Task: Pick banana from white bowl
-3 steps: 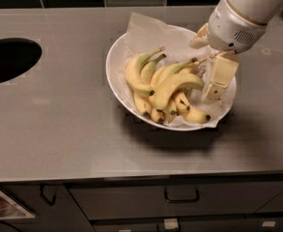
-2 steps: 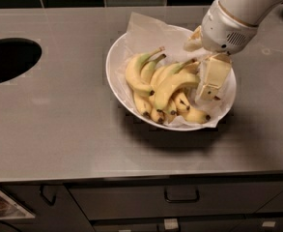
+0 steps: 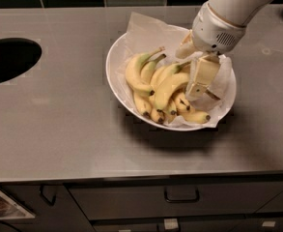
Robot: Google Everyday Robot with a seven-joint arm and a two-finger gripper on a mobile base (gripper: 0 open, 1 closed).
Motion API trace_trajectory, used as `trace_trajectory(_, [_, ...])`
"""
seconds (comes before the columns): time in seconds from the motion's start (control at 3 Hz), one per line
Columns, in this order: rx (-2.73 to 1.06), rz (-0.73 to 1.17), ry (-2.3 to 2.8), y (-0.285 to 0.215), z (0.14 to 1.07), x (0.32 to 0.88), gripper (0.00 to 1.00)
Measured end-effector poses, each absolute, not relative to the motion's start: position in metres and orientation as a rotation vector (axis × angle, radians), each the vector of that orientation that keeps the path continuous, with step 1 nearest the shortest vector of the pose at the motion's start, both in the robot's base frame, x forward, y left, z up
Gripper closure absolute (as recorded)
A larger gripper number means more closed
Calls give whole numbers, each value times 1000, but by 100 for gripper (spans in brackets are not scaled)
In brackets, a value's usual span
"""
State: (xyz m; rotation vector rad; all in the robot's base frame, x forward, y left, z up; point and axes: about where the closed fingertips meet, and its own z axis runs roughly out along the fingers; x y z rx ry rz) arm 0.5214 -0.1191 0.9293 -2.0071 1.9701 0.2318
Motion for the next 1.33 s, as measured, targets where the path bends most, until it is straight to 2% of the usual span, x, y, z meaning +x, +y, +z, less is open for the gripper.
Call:
trace_trajectory(0.33, [-2013,234,1969,-118,929,519,26])
trace_trajectory(0.67, [-2025,231,1963,-115,930,510,32])
trace_trajectory(1.33, [-2050,239,1960,-109,924,500,34])
